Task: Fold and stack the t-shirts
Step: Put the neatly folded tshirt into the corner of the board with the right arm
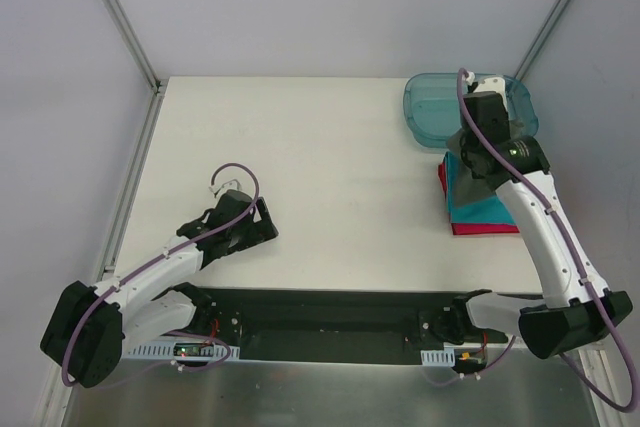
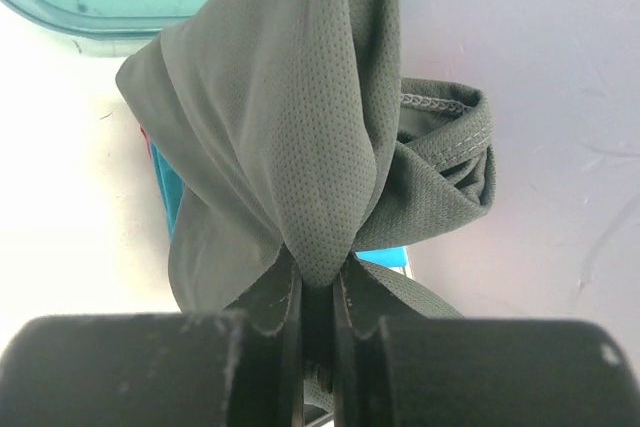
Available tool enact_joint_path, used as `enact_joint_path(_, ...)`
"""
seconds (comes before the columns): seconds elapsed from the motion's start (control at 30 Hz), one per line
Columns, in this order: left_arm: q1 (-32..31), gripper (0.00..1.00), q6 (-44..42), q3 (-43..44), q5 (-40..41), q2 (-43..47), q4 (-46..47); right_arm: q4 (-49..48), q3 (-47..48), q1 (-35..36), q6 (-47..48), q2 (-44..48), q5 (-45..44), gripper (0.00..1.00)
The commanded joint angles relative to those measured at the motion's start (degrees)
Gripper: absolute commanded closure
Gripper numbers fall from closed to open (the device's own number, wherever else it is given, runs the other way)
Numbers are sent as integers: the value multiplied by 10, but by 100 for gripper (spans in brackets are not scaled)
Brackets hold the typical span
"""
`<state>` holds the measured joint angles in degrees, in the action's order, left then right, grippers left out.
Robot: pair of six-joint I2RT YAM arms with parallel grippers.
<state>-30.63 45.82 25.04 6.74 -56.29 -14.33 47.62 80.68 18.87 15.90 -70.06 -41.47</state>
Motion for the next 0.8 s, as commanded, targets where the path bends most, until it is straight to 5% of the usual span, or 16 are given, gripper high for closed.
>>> enact_joint_path(0.0,6,1,-8,18,8,-5,-6,20,36,-19,19,20,8,99)
enact_joint_path(0.77,15,1,-11,12,6,-7,-6,-74,-83,-151,-8,-27,157,100)
